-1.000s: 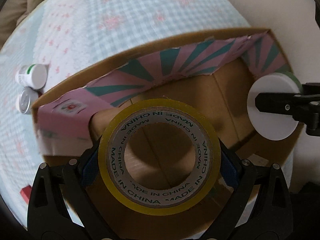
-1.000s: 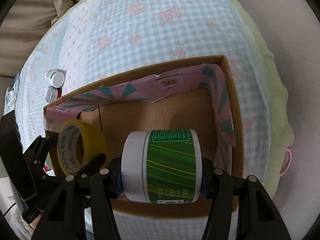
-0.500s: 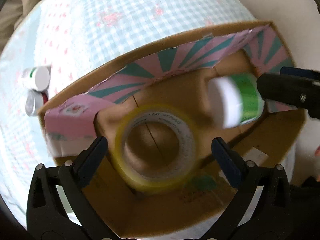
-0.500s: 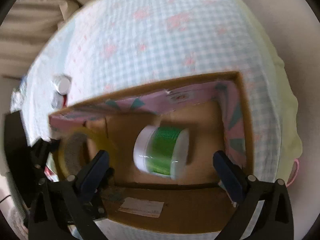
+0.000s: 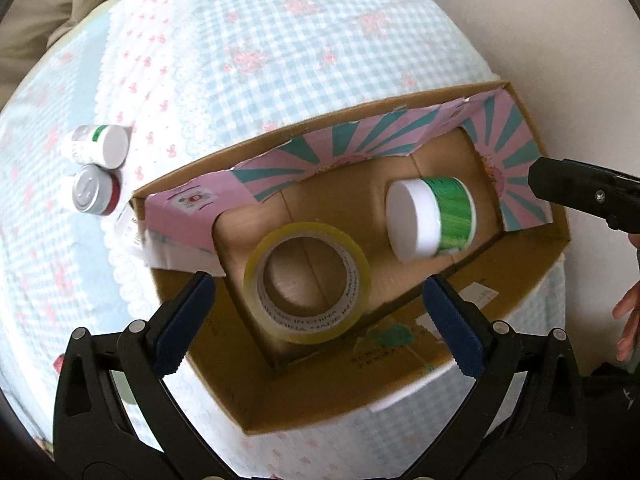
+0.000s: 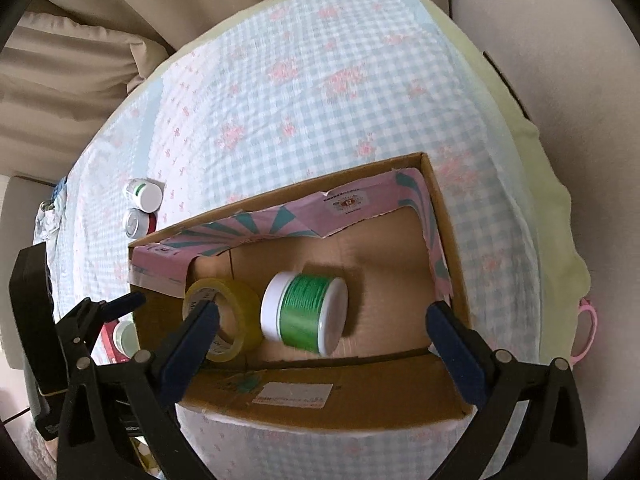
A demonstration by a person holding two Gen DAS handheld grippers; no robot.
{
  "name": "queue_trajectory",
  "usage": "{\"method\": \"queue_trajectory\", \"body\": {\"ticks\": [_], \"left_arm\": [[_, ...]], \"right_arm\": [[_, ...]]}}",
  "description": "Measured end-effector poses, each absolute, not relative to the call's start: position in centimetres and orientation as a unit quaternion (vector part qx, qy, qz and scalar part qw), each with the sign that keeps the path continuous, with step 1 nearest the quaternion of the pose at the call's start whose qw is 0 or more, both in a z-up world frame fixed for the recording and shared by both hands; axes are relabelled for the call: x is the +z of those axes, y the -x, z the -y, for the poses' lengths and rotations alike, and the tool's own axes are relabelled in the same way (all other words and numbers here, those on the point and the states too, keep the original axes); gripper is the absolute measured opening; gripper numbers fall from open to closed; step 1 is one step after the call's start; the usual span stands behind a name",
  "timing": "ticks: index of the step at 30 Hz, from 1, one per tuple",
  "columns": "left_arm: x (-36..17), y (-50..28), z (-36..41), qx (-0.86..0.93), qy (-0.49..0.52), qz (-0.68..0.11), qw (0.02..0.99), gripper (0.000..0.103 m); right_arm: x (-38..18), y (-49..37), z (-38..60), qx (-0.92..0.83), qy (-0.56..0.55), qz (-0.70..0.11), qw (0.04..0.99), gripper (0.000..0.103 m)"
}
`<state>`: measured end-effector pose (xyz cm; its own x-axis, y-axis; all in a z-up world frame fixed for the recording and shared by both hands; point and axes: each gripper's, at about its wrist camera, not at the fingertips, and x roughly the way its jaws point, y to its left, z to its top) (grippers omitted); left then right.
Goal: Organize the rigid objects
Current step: 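Lift both tools out of the box and move back over the bed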
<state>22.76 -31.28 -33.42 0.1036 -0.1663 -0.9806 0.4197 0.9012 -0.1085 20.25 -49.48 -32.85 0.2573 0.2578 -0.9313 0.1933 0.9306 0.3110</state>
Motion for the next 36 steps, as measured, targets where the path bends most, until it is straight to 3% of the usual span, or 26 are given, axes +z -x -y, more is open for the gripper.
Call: {"method": "queue_trajectory", "body": {"ticks": [16,25,36], "left_arm": [[-21.7,-18.1,22.7,-0.174,-0.057,-0.566,0.804,0.103],[-16.0,-14.7,10.6,-0.119,-0.007,-0.544,0.831,0.103],[-15.9,-12.5,-5.1,-0.044,0.055,-0.544,0.836,0.103]], "right_arm": [[-22.9,-15.6,46.7,-0.034,-0.134,-0.564,0.814,0.103],[-16.8,-12.0,39.8,-0.032,-0.077,-0.541,0.837,0.103],[-13.6,-13.1,28.2,0.02,-0.055,-0.51,0.858,0.103]]}}
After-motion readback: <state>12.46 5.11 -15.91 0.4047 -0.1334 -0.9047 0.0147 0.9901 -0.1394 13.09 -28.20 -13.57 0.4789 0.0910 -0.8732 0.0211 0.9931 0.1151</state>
